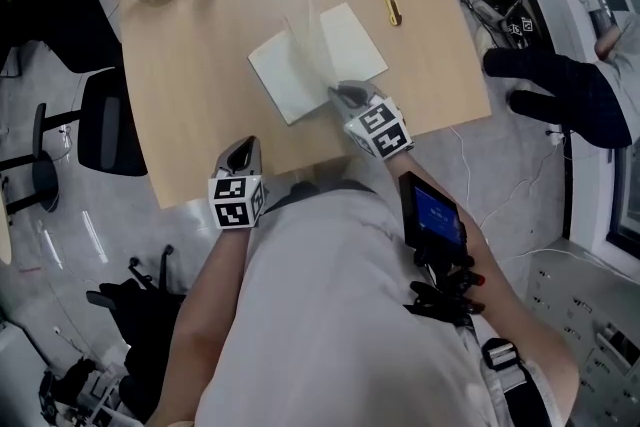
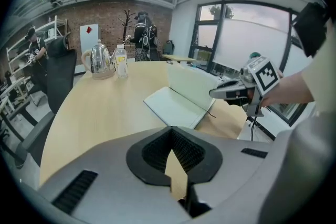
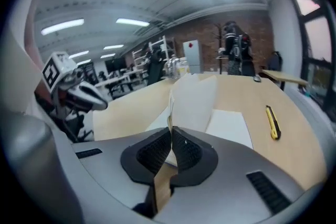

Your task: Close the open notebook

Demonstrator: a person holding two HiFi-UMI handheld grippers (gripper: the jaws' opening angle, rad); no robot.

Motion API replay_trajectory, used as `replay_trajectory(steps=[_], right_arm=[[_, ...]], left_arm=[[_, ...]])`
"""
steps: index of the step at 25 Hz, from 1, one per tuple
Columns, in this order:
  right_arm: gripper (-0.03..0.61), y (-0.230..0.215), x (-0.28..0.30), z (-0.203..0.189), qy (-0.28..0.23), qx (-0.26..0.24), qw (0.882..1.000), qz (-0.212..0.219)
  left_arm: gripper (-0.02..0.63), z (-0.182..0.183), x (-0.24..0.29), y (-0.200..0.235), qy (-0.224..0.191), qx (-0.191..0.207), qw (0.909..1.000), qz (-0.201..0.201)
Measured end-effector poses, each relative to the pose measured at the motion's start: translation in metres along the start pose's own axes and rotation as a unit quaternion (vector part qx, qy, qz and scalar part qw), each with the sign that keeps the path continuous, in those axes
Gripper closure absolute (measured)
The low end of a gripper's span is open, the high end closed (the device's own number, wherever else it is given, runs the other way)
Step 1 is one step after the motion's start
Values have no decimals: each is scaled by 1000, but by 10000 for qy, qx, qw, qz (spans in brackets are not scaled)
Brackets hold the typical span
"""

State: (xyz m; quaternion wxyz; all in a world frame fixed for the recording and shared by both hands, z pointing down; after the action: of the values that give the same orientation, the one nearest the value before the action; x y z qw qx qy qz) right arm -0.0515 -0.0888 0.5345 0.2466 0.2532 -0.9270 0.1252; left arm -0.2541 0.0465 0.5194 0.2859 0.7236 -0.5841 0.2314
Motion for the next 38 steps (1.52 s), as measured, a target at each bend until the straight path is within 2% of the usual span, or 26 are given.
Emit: replay_trajectory(steps=[3, 7, 10, 14, 17, 18, 20, 21, 22, 27, 29, 31, 35, 36, 38], right_arm=[[557, 35, 12, -4, 621, -1087, 9911, 457], [557, 66, 28, -15, 1396, -2106, 9629, 948], [555, 80, 41, -29, 1984, -2332, 9420, 1371], [555, 95, 55, -49, 2833, -2243, 9131, 1887], [555, 107, 59, -60, 3405, -2431, 8831, 2126], [544, 111, 60, -64, 3521, -2574, 8732, 2172], [466, 118, 61, -71, 3647, -2761, 8621, 2181], [452, 120, 60, -72, 3643, -2765, 8633, 2134], [446, 120, 59, -70, 3581, -2702, 8698, 2055], [445, 110, 34, -53, 2756, -1769, 9329, 1497], [445, 102, 17, -43, 2345, -1502, 9510, 1346], [445, 93, 1, -36, 1977, -1462, 9611, 1257], [446, 66, -30, -36, 1654, -1735, 9650, 1066], [445, 55, -36, -41, 1687, -1663, 9669, 953], [445, 26, -44, -55, 1766, -1155, 9751, 689]], left_arm=[[611, 2, -1, 0, -117, -32, 9999, -79], [611, -2, -4, 4, -274, -104, 9994, -178], [611, -8, -7, 13, -346, -218, 9989, -222], [611, -17, -13, 28, -379, -334, 9984, -252], [611, -21, -17, 36, -413, -412, 9978, -316], [611, -22, -18, 38, -418, -439, 9975, -355], [611, -27, -18, 40, -413, -449, 9971, -456], [611, -28, -17, 39, -407, -423, 9970, -513], [611, -28, -16, 39, -400, -382, 9969, -565], [611, -17, -9, 31, -378, -188, 9960, -789], [611, -7, -5, 23, -408, -51, 9953, -873], [611, 5, 1, 12, -465, 98, 9946, -922], [611, 28, 10, -13, -615, 284, 9930, -972], [611, 32, 12, -21, -628, 341, 9925, -996], [611, 38, 16, -34, -609, 432, 9919, -1030]])
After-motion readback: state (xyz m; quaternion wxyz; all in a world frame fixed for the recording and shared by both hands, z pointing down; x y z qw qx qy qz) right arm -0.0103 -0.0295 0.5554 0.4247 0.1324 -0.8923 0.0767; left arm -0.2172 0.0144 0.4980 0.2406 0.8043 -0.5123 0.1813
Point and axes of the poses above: the fingertips, and each gripper's own axes: x forward along the fingers, y to its left, z out of its top, the point moved 6 cm from there along -x, backward along the fingers, and after that the axes turned 3 degrees about -y, right-handed, at the moved point
